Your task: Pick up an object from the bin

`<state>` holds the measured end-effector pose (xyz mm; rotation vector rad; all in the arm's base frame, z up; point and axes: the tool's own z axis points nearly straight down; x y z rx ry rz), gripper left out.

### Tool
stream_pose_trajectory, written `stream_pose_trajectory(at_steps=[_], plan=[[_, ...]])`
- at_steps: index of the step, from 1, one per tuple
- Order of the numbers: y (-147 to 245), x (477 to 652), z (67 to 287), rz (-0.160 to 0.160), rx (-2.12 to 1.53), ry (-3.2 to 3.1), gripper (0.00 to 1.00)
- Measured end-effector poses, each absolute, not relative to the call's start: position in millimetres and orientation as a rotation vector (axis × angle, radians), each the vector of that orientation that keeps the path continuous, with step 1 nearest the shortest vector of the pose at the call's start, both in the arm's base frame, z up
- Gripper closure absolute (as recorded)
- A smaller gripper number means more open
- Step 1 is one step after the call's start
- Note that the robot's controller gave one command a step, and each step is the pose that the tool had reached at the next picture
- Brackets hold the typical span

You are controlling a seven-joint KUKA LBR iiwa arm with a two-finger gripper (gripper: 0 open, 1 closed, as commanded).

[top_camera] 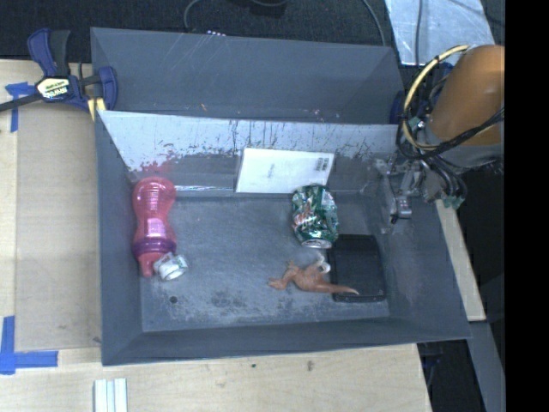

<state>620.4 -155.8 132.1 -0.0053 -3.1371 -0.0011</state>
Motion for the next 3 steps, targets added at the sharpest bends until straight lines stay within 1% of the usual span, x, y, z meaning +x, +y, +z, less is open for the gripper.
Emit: stream_pose_trajectory(at_steps=[1,2,3], plan=[[-155.4,622.5,137.3,0.001,-0.001,-3.145,0.00],[-125.9,601.6,104.7,0.007,0.220,-3.143,0.00],[-100.7,600.4,70.2,0.002,0.399,-3.121,0.00]])
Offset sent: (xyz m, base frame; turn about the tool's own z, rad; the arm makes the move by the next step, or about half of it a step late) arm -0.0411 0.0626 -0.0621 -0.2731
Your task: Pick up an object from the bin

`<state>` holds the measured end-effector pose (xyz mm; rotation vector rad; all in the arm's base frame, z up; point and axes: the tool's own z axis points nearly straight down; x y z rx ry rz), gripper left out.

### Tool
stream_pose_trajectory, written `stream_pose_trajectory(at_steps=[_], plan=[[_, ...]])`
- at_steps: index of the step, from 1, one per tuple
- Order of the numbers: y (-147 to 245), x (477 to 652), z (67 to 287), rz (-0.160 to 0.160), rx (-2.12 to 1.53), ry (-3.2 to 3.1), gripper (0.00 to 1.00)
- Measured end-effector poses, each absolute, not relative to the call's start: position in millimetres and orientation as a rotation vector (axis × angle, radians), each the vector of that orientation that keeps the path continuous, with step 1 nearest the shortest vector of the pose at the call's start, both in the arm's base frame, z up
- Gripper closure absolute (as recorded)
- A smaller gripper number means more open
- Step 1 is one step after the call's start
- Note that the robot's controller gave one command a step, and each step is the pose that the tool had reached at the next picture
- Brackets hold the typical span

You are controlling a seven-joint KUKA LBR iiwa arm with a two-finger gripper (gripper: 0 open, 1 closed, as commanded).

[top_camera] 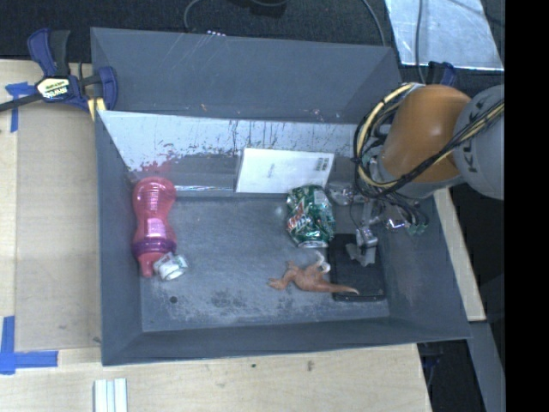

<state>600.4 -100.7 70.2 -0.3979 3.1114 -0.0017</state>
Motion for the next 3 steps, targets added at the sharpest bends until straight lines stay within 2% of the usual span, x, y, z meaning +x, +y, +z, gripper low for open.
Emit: stream_pose_trajectory(at_steps=[1,3], plan=[[-97.3,601.4,71.1,-0.005,-0.560,3.082,0.00],[-63.4,607.2,72.2,-0.013,-1.199,2.892,0.00]])
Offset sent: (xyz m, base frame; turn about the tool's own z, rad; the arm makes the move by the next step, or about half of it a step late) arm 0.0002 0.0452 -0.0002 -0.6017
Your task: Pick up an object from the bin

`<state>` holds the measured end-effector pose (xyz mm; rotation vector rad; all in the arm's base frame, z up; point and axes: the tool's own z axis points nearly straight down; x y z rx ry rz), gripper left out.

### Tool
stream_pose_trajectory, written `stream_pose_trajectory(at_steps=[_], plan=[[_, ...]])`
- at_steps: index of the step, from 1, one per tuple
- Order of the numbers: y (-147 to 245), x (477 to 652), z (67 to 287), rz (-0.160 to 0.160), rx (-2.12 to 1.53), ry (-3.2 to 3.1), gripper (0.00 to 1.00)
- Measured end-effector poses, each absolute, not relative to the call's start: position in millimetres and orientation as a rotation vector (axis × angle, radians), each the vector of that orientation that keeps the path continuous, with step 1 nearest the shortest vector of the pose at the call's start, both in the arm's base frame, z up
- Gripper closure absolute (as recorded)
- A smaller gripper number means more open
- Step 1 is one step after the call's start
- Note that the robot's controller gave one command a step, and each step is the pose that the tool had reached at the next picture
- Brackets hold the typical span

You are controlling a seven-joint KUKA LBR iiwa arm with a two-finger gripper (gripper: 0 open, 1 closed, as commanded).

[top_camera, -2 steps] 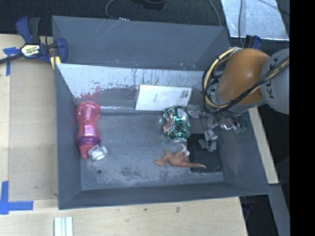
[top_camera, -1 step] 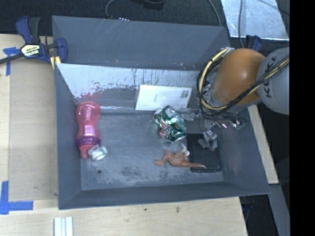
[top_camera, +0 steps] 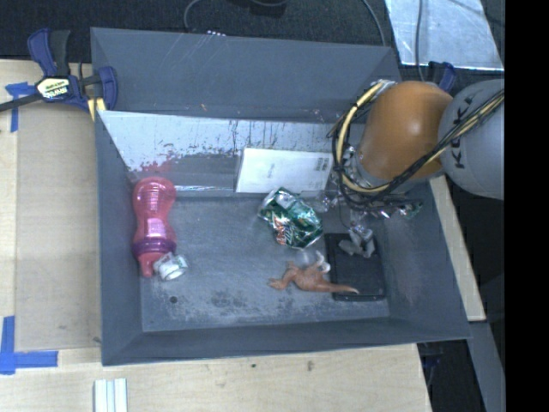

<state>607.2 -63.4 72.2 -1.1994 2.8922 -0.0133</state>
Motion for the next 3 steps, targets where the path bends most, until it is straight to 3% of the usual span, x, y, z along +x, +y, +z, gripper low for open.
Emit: stream_pose_trajectory(at_steps=[1,2,3], plan=[[-57.4,585.8,72.4,-0.020,-1.708,2.619,1.00],[-57.5,585.9,72.3,-0.020,-1.707,2.620,1.00],[-63.0,573.8,93.3,-0.015,-1.702,2.627,1.00]])
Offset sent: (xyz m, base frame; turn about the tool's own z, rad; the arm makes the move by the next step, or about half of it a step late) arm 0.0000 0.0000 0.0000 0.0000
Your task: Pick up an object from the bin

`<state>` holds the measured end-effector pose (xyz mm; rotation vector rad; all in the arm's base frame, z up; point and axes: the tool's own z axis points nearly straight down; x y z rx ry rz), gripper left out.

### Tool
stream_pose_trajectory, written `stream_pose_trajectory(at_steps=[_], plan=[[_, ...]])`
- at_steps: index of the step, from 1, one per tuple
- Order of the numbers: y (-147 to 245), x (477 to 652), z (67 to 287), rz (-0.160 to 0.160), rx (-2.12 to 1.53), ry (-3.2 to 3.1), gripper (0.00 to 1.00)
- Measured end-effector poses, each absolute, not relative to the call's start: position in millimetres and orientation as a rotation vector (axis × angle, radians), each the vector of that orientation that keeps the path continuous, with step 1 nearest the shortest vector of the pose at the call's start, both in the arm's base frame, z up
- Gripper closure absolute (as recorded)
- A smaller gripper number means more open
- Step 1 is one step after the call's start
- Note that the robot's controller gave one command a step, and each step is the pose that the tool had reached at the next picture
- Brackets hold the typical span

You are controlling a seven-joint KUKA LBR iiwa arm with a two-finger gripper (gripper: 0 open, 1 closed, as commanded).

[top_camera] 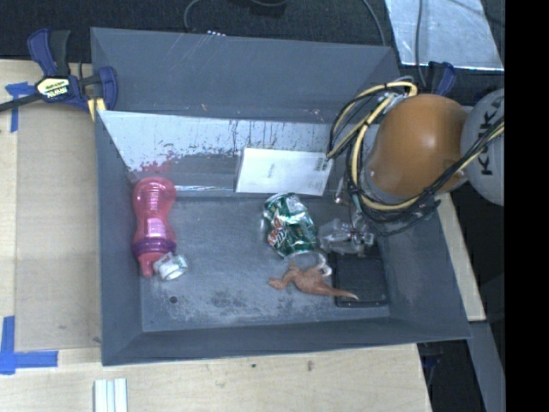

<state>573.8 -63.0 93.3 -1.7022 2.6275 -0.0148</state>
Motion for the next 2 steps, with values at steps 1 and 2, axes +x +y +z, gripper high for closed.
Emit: stream_pose_trajectory(at_steps=[1,2], plan=[[-70.7,568.7,121.8,-0.020,-1.712,2.614,1.00],[-76.9,541.9,162.4,-0.015,-1.816,2.547,1.00]])
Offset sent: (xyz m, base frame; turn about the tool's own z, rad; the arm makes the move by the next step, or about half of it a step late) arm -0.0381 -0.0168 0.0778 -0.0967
